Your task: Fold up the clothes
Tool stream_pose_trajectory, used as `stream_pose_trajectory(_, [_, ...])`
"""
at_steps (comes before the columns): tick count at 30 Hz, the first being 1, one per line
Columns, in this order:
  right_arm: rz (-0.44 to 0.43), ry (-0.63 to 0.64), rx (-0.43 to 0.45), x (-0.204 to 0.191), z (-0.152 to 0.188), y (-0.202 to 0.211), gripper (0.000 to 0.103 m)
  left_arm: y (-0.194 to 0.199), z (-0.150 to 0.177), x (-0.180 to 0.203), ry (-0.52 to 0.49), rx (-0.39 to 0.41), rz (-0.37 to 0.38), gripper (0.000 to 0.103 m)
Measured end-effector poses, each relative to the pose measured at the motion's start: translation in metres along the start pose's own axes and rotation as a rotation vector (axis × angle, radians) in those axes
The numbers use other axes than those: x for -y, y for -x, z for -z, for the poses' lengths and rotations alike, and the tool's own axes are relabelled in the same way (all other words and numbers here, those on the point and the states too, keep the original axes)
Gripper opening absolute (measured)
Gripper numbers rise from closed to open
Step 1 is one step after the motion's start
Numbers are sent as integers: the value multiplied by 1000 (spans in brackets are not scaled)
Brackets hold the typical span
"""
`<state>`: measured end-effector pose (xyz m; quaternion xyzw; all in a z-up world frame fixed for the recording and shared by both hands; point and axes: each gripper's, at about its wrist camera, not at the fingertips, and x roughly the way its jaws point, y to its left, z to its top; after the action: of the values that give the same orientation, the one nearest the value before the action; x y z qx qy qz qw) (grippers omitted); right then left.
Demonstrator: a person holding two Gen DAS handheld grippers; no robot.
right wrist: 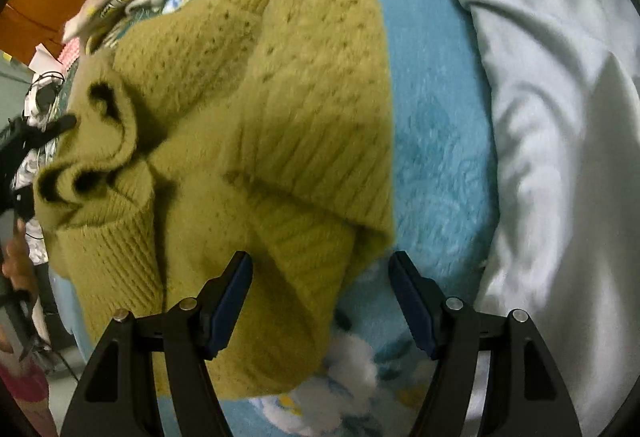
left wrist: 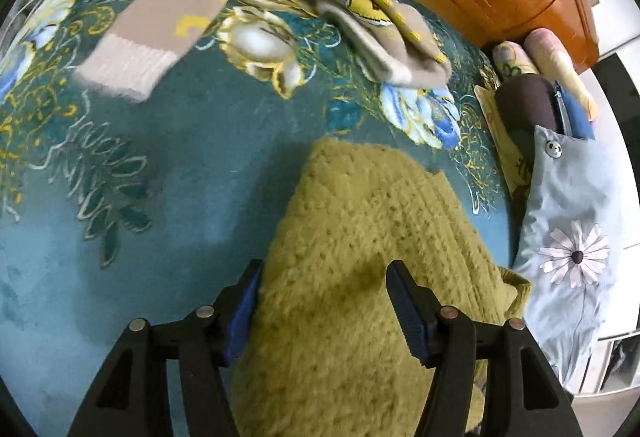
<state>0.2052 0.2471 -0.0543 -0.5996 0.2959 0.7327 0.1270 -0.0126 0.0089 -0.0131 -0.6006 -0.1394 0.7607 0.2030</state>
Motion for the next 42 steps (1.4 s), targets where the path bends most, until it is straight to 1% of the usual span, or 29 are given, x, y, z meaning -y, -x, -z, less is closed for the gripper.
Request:
stream_pose_trajectory(2, [-21, -7, -11, -2, 4, 0, 71, -2, -2, 0, 20, -7, 2, 64])
stream_pose_trajectory(3, [-31, -11, -17, -3, 6, 0, 65, -3, -3, 0, 32, -11, 5, 64])
stream_pose_trajectory(4, [-40, -21, -17, -2, 5, 0, 53, -3, -5, 0, 45, -16, 8, 64])
stream_pose_trajectory(5, [-48, -32, -15, 0, 4, 1, 47, -3, -5, 0, 55, -16, 9, 61])
stream_pose_trajectory(6, [-56, -50, -14, 3, 4, 1, 28, -3, -5, 0, 62, -11, 4, 57])
stream_pose_trajectory(7, [-65, -68, -13, 8, 3, 1, 16, -2, -5, -1, 65, -8, -6, 40])
stream_pose_trajectory(8, [-73, -87, -12, 12, 2, 2, 13, -1, -4, -1, 68, -6, -13, 23])
stream_pose_trajectory(9, [-82, -105, -11, 16, 1, 2, 8, 1, -3, -2, 73, -1, -8, 19])
stream_pose_trajectory(10, [-94, -122, -5, 19, -1, 3, 8, 6, 0, -2, 74, 15, 6, 17])
stream_pose_trajectory(13, [-69, -90, 52, 19, -17, 15, 7, 27, 14, 0, 58, 79, 45, 15])
stream_pose_trajectory(16, [-36, -67, 106, 21, -35, 26, 6, 51, 44, 4, 9, 105, 61, 15])
stream_pose_trajectory(18, [-16, -71, 129, 28, -47, 32, 6, 60, 69, 3, -2, 70, 71, 15])
stream_pose_trajectory(20, [5, -76, 153, 35, -58, 38, 6, 64, 101, -3, 0, -15, 97, 15])
stream_pose_trajectory(22, [25, -80, 177, 43, -69, 44, 3, 58, 130, -7, -7, -104, 77, 15])
stream_pose_trajectory(23, [35, -82, 189, 46, -74, 47, 3, 54, 140, -9, -7, -138, 68, 15])
stream_pose_trajectory(24, [45, -85, 200, 50, -80, 51, 3, 51, 145, -13, 3, -151, 70, 15])
stream_pose_trajectory(26, [65, -89, 224, 57, -91, 57, 3, 50, 140, -19, 34, -137, 80, 15])
stream_pose_trajectory(28, [50, -62, 214, 54, -86, 56, 3, 51, 129, -20, 50, -124, 94, 16])
stream_pose_trajectory(29, [40, -48, 208, 52, -83, 55, 4, 54, 124, -20, 48, -117, 98, 18])
stream_pose_trajectory(30, [31, -33, 202, 49, -80, 55, 6, 56, 118, -20, 44, -113, 102, 19])
stream_pose_trajectory(32, [9, -11, 200, 50, -74, 59, 7, 64, 108, -21, 29, -116, 105, 26])
stream_pose_trajectory(33, [-1, -1, 200, 51, -71, 61, 10, 69, 104, -22, 16, -121, 105, 28])
stream_pose_trajectory(34, [-5, 14, 204, 49, -66, 66, 24, 76, 99, -23, 6, -116, 102, 34])
stream_pose_trajectory(35, [-3, 29, 208, 46, -64, 69, 33, 85, 97, -24, -4, -95, 98, 44])
stream_pose_trajectory(36, [0, 43, 212, 43, -62, 71, 48, 95, 93, -24, -20, -65, 92, 49])
stream_pose_trajectory(37, [5, 65, 225, 38, -60, 75, 52, 105, 85, -24, -38, -32, 84, 56])
stream_pose_trajectory(39, [45, 103, 260, 27, -56, 82, 52, 118, 68, -19, -87, 19, 71, 61])
stream_pose_trajectory(40, [65, 121, 278, 22, -54, 86, 52, 119, 59, -13, -122, 34, 60, 66])
stream_pose_trajectory(42, [92, 146, 287, 10, -60, 80, 53, 103, 41, 7, -191, 42, 40, 67])
